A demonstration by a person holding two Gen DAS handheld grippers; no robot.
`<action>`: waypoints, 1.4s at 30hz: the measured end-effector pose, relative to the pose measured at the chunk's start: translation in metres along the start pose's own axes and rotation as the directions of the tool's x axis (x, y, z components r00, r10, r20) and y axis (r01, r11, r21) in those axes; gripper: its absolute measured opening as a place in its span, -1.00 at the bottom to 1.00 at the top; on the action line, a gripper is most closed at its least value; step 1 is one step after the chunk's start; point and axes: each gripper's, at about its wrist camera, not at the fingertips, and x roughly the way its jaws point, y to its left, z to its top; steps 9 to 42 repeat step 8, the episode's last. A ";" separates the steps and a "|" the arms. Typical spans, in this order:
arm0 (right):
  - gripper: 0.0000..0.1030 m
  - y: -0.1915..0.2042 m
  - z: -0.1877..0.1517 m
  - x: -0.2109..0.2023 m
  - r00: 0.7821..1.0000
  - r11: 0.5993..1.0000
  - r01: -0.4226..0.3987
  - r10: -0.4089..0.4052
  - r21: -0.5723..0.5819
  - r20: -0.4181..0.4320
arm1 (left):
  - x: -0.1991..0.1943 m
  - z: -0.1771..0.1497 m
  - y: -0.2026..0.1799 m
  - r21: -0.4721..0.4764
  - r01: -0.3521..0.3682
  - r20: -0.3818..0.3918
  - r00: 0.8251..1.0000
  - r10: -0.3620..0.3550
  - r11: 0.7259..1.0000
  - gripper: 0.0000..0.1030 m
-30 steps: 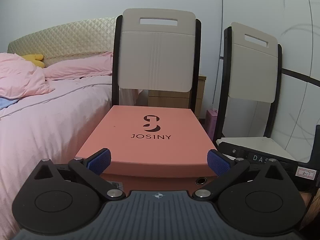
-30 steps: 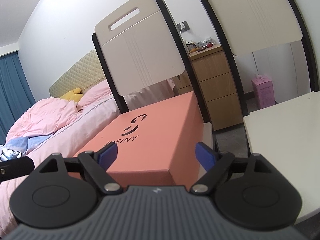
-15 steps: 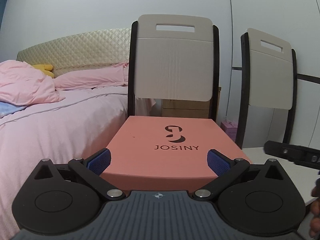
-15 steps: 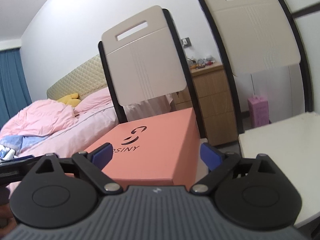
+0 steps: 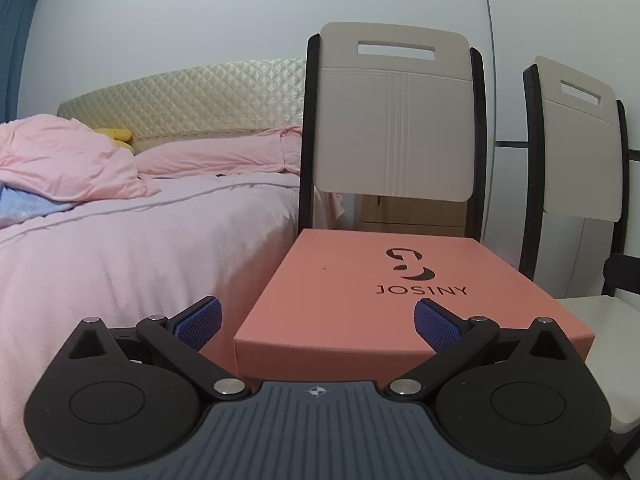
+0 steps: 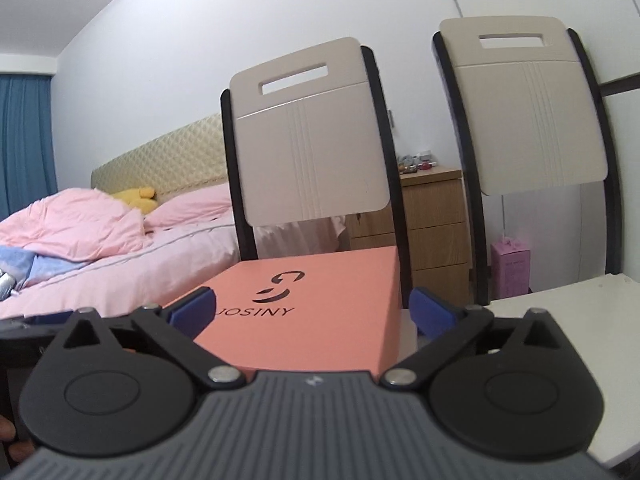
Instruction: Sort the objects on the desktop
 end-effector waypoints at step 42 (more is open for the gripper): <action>1.00 0.007 -0.014 -0.002 0.999 0.998 0.038 -0.038 0.041 -0.001 | 0.006 -0.008 0.000 0.030 0.002 -0.005 1.000 -0.002 1.000 1.00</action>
